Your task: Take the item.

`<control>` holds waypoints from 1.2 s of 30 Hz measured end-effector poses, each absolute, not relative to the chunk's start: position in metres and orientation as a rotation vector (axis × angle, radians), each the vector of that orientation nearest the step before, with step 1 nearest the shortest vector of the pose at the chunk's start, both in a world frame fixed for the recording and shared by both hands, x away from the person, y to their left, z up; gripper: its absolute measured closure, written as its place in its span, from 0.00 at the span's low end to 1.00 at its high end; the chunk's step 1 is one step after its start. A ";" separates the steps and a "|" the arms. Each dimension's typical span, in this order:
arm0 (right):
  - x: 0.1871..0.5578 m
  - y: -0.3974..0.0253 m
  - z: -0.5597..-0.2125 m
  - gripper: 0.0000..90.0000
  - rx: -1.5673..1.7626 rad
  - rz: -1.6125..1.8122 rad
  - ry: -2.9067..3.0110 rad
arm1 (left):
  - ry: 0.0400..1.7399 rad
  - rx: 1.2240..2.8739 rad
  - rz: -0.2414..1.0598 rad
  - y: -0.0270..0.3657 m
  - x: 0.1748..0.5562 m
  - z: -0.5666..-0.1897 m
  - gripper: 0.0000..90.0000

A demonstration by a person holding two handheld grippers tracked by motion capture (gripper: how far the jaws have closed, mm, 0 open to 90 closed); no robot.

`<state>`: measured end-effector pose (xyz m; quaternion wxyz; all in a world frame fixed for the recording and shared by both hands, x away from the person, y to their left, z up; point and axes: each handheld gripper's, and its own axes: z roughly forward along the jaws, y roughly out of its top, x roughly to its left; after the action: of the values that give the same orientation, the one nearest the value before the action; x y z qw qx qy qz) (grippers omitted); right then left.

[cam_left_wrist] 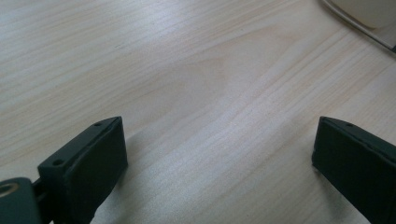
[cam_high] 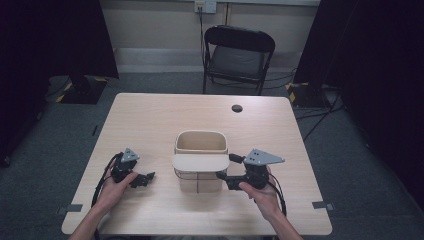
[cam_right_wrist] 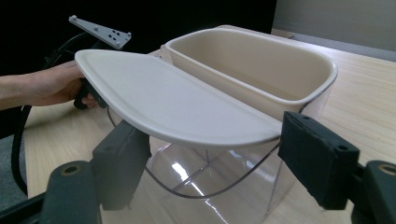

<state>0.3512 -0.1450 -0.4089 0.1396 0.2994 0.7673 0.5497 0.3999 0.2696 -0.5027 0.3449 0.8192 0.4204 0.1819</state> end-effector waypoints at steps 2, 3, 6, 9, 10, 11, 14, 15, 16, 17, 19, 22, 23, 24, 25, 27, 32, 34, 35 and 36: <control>0.351 -0.145 -0.409 0.29 0.864 1.581 2.214 | 1.091 2.128 0.472 0.270 0.400 -0.503 0.03; 0.351 -0.145 -0.409 0.29 0.864 1.581 2.214 | 1.091 2.128 0.472 0.270 0.400 -0.503 0.03; 0.352 -0.144 -0.409 0.29 0.867 1.578 2.215 | 1.091 2.128 0.473 0.270 0.400 -0.503 0.03; 0.353 -0.144 -0.408 0.29 0.869 1.578 2.215 | 1.091 2.128 0.473 0.270 0.400 -0.503 0.03; 0.353 -0.144 -0.408 0.29 0.871 1.579 2.212 | 1.091 2.128 0.472 0.270 0.400 -0.503 0.03; 0.353 -0.144 -0.408 0.29 0.870 1.579 2.211 | 1.092 2.127 0.472 0.270 0.400 -0.503 0.03; 0.354 -0.144 -0.407 0.29 0.873 1.580 2.208 | 1.091 2.128 0.472 0.270 0.400 -0.503 0.03; 0.355 -0.144 -0.407 0.29 0.874 1.584 2.206 | 1.091 2.128 0.472 0.270 0.400 -0.503 0.03; 0.355 -0.144 -0.407 0.29 0.874 1.584 2.206 | 1.091 2.128 0.472 0.270 0.400 -0.503 0.03; 0.355 -0.143 -0.407 0.29 0.875 1.584 2.205 | 1.091 2.128 0.473 0.270 0.400 -0.503 0.03; 0.355 -0.143 -0.406 0.29 0.876 1.584 2.205 | 1.091 2.128 0.472 0.270 0.400 -0.503 0.03; 0.355 -0.143 -0.406 0.29 0.877 1.587 2.203 | 1.091 2.127 0.472 0.270 0.400 -0.503 0.03; 0.355 -0.143 -0.406 0.29 0.879 1.587 2.202 | 1.091 2.127 0.472 0.270 0.400 -0.503 0.03; 0.356 -0.143 -0.406 0.29 0.879 1.587 2.201 | 1.091 2.128 0.473 0.270 0.400 -0.503 0.03; 0.356 -0.143 -0.406 0.29 0.875 1.587 2.199 | 1.092 2.127 0.472 0.270 0.400 -0.503 0.03; 0.356 -0.143 -0.406 0.29 0.875 1.585 2.198 | 1.092 2.127 0.472 0.270 0.400 -0.503 0.03; 0.356 -0.143 -0.405 0.29 0.873 1.593 2.195 | 1.092 2.127 0.472 0.270 0.400 -0.503 0.03; 0.356 -0.143 -0.404 0.29 0.874 1.597 2.191 | 1.092 2.127 0.472 0.270 0.400 -0.503 0.03; 0.357 -0.143 -0.404 0.29 0.873 1.600 2.188 | 1.092 2.127 0.472 0.270 0.400 -0.503 0.03; 0.357 -0.143 -0.404 0.29 0.871 1.600 2.186 | 1.092 2.127 0.472 0.270 0.400 -0.503 0.03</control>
<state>0.3568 -0.1427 -0.4035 0.1476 0.3027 0.7597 0.5562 0.3999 0.2696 -0.5027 0.3450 0.8192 0.4204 0.1819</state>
